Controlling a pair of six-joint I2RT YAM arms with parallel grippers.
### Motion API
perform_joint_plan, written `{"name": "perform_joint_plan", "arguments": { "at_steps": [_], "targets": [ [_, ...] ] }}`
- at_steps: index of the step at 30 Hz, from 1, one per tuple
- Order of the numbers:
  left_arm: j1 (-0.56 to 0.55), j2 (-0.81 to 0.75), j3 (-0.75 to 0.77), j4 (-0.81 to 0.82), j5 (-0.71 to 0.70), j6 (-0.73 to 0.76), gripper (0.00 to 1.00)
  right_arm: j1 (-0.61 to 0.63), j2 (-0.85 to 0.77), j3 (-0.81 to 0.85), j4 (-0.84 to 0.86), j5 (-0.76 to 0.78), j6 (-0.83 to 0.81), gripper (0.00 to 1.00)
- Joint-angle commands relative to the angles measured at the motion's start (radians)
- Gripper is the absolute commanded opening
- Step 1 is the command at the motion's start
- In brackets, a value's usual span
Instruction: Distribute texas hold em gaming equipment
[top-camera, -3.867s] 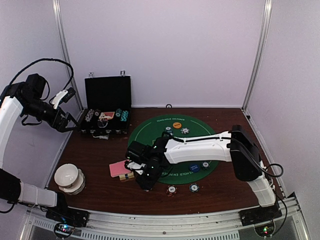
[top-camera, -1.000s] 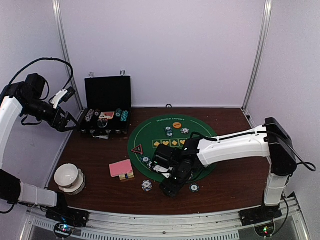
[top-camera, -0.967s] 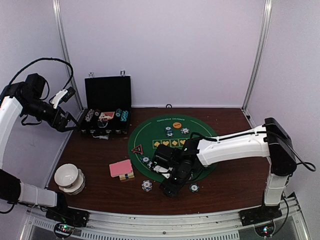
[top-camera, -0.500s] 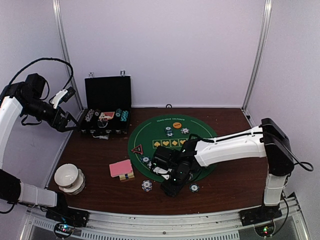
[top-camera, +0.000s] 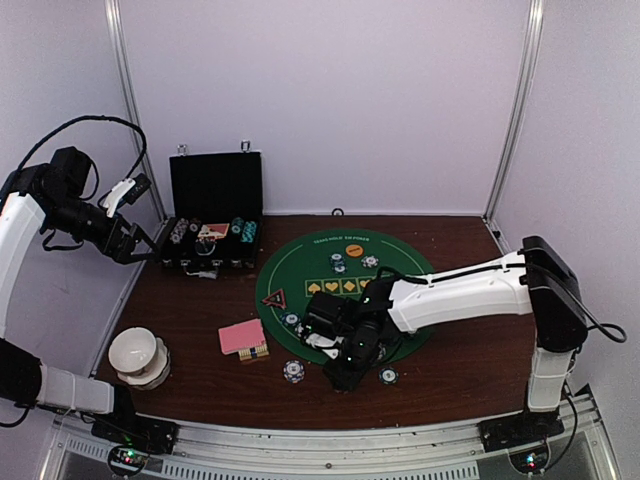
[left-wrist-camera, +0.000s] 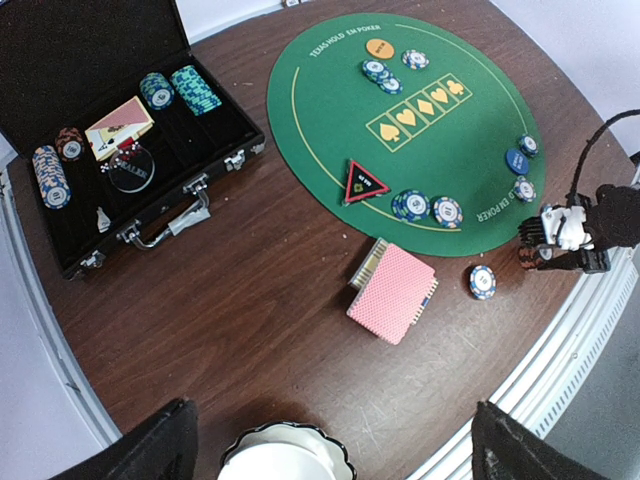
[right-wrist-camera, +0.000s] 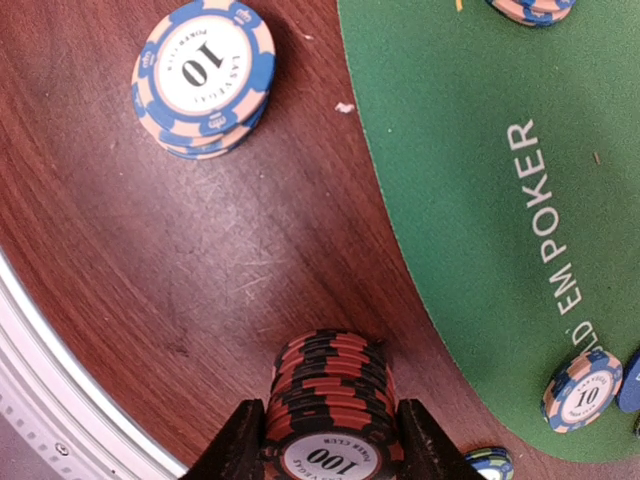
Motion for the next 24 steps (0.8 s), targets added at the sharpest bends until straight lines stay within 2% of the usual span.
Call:
{"name": "perform_joint_plan", "arguments": {
  "at_steps": [1, 8, 12, 19, 24],
  "targets": [
    [0.005, -0.008, 0.020, -0.008, 0.018, 0.014, 0.98, -0.001, -0.032, 0.046, -0.029, 0.014, -0.011, 0.31],
    [0.005, -0.011, 0.020, -0.009, 0.010, 0.017, 0.98, -0.012, -0.051, 0.114, -0.093, 0.059, -0.033, 0.29],
    [0.005, -0.011, 0.020, -0.009, 0.008, 0.015, 0.98, -0.067, -0.068, 0.172, -0.123, 0.095, -0.041, 0.29],
    [0.005, -0.015, 0.020, -0.009, 0.011, 0.015, 0.98, -0.298, -0.049, 0.300, -0.103, 0.162, -0.034, 0.26],
    [0.005, -0.014, 0.024, -0.010, 0.010, 0.015, 0.98, -0.447, 0.072, 0.435, -0.073, 0.174, -0.028, 0.26]
  ]
}}
